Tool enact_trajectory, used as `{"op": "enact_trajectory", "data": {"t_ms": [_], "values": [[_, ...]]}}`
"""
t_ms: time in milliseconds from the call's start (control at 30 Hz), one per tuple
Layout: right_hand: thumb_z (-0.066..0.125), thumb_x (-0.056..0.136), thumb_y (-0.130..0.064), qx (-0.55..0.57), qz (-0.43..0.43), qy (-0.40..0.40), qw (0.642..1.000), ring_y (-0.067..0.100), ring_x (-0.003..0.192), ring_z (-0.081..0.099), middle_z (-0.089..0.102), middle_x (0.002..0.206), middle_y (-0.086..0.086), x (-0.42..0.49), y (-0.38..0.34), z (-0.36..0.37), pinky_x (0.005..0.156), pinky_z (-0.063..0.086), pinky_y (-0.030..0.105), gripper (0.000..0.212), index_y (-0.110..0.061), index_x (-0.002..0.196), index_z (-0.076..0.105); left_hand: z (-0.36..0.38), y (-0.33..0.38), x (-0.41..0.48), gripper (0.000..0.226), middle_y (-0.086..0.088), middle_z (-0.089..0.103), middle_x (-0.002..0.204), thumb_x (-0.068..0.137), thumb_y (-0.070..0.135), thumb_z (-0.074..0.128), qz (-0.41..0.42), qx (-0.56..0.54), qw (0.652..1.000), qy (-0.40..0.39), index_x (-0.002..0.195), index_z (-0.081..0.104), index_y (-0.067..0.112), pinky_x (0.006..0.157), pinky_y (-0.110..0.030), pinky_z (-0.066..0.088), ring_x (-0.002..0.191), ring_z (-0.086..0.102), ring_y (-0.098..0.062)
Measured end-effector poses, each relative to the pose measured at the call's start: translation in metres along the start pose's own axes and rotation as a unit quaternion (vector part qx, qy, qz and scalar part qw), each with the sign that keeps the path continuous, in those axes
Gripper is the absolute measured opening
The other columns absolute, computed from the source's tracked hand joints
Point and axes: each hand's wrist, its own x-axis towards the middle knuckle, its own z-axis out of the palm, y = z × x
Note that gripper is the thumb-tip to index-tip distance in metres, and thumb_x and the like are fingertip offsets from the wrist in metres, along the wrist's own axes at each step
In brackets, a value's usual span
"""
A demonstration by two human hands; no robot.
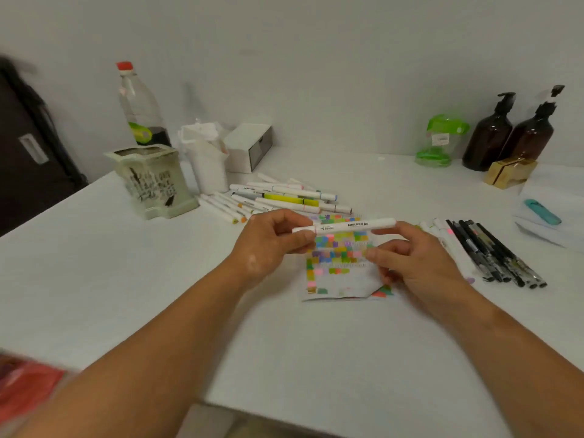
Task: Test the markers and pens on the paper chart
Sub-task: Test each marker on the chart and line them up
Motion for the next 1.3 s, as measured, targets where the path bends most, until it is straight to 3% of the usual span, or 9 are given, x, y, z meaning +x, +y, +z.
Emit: {"op": "enact_trajectory", "data": {"t_ms": [167,333,433,667,767,967,1133,1267,1300], "values": [[0.085,0.078,-0.021,-0.211,-0.067,-0.058,0.974,0.011,0.058,0.060,0.074,0.075,-0.001,-0.016,-0.030,0.040,0.062,0.054,0.037,0.025,-0.029,0.096,0.070,-0.088,0.022,-0.089,0.016,-0.017,0.074,0.090,0.073,0.016,0.080,-0.001,-0.041,0.996,0.083,0.088,0.076,0.013,0.069,-0.026,0.057,0.080,0.073,-0.027],[0.073,0.068,-0.055,-0.236,-0.166,-0.215,0.933,0.009,0.068,0.067,0.075,0.083,-0.014,-0.082,-0.053,0.136,0.065,0.053,0.030,0.035,-0.042,0.101,0.067,-0.169,0.004,-0.241,0.018,-0.019,0.073,0.091,0.078,0.011,0.075,-0.054,-0.070,0.978,0.188,0.095,0.074,0.006,0.068,-0.025,0.058,0.078,0.072,-0.024],[0.070,0.071,-0.055,-0.223,-0.195,-0.287,0.911,0.008,0.074,0.069,0.073,0.085,-0.017,-0.125,-0.052,0.192,0.064,0.050,0.020,0.032,-0.044,0.101,0.068,-0.208,-0.016,-0.333,0.018,-0.020,0.072,0.088,0.077,0.010,0.075,-0.111,-0.087,0.959,0.245,0.094,0.074,0.006,0.067,-0.024,0.059,0.077,0.071,-0.023],[0.081,0.080,-0.032,-0.248,-0.153,-0.440,0.849,0.004,0.072,0.065,0.070,0.082,-0.018,-0.177,0.006,0.295,0.065,0.050,0.014,0.021,-0.040,0.094,0.068,-0.256,-0.116,-0.481,0.024,-0.023,0.072,0.091,0.084,0.005,0.074,-0.343,-0.092,0.844,0.403,0.103,0.068,-0.008,0.066,-0.025,0.059,0.077,0.072,-0.023],[0.080,0.082,-0.031,-0.283,-0.116,-0.470,0.828,0.001,0.075,0.062,0.069,0.077,-0.012,-0.179,0.039,0.321,0.065,0.049,0.013,0.018,-0.035,0.095,0.068,-0.263,-0.174,-0.499,0.017,-0.021,0.072,0.078,0.085,-0.002,0.071,-0.413,-0.083,0.772,0.476,0.099,0.067,-0.012,0.060,-0.026,0.059,0.065,0.072,-0.022],[0.075,0.084,-0.038,-0.344,-0.078,-0.478,0.804,-0.014,0.083,0.057,0.067,0.075,-0.016,-0.163,0.088,0.352,0.060,0.047,0.007,0.015,-0.040,0.094,0.065,-0.298,-0.263,-0.481,0.006,-0.012,0.072,0.062,0.082,0.001,0.069,-0.493,-0.041,0.672,0.552,0.080,0.069,-0.004,0.080,-0.035,0.061,0.062,0.073,-0.023],[0.075,0.084,-0.038,-0.350,-0.050,-0.459,0.815,-0.004,0.073,0.064,0.067,0.076,-0.017,-0.144,0.114,0.364,0.062,0.056,0.017,0.016,-0.042,0.095,0.064,-0.321,-0.324,-0.450,0.031,-0.018,0.072,0.111,0.087,0.005,0.067,-0.529,-0.001,0.658,0.536,0.117,0.065,-0.004,0.085,-0.039,0.061,0.099,0.072,-0.029],[0.076,0.084,-0.040,-0.362,-0.039,-0.462,0.808,-0.002,0.068,0.064,0.066,0.077,-0.020,-0.136,0.129,0.365,0.063,0.056,0.019,0.020,-0.045,0.096,0.061,-0.316,-0.361,-0.436,0.026,-0.011,0.073,0.108,0.090,0.022,0.065,-0.587,0.091,0.629,0.501,0.110,0.070,0.005,0.088,-0.032,0.056,0.100,0.070,-0.026],[0.077,0.084,-0.040,-0.365,-0.041,-0.461,0.808,-0.003,0.068,0.064,0.065,0.076,-0.020,-0.134,0.132,0.366,0.062,0.054,0.017,0.020,-0.046,0.095,0.061,-0.315,-0.368,-0.434,0.027,-0.013,0.073,0.110,0.091,0.020,0.064,-0.597,0.099,0.640,0.474,0.111,0.070,0.003,0.092,-0.035,0.056,0.102,0.070,-0.028]]}}
